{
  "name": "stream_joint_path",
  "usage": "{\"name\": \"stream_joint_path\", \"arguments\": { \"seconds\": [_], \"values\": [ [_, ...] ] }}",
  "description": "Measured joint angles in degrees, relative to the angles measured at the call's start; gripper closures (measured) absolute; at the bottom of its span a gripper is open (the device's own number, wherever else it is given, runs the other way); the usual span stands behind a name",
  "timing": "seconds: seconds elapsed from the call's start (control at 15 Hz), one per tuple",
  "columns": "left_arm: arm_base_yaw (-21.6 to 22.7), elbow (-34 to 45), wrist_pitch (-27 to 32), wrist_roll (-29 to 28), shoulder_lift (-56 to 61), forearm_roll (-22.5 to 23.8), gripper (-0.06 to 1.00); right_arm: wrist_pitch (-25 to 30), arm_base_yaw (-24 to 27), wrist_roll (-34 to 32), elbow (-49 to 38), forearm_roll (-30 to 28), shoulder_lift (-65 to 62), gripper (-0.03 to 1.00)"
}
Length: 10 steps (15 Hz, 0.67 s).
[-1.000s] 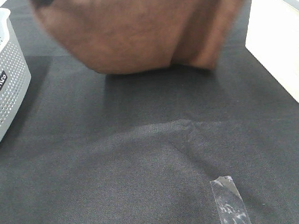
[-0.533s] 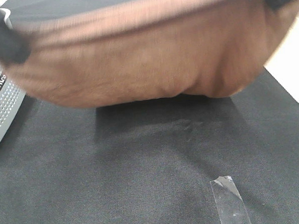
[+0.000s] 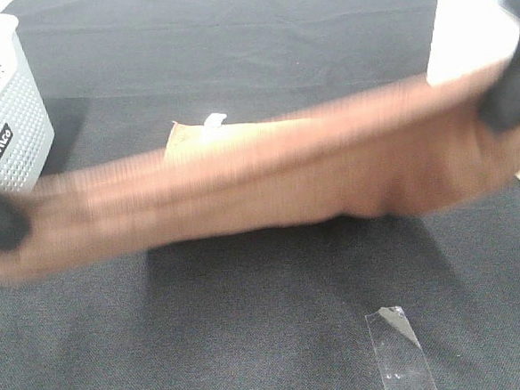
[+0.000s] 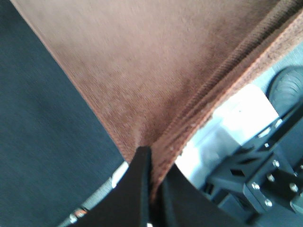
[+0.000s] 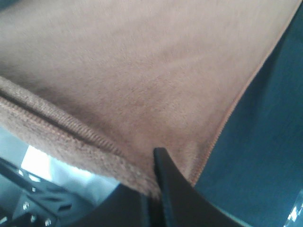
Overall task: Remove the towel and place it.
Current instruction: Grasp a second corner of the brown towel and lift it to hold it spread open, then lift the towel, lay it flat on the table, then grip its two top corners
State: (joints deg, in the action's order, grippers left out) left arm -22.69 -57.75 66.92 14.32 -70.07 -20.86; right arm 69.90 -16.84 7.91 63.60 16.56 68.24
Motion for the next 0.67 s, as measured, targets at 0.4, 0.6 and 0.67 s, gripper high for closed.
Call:
{"name": "stream_joint_path", "arguments": {
  "seconds": [0.4,0.6,0.67],
  "values": [
    [0.0,4.3,-0.23,0.06,-0.4,-1.26,0.94,-4.47,-0.11,0.0,-10.08,-0.52,0.0,0.97],
    [0.0,4.3,-0.23,-1.72,-0.4,-2.23,0.94,-5.67,-0.11,0.0,-11.63,-1.66,0.0,0.97],
    [0.0,4.3,-0.23,-2.18,-0.4,-2.75,0.94,-5.79,-0.11,0.0,-11.63,-1.89,-0.06,0.97]
  ]
}}
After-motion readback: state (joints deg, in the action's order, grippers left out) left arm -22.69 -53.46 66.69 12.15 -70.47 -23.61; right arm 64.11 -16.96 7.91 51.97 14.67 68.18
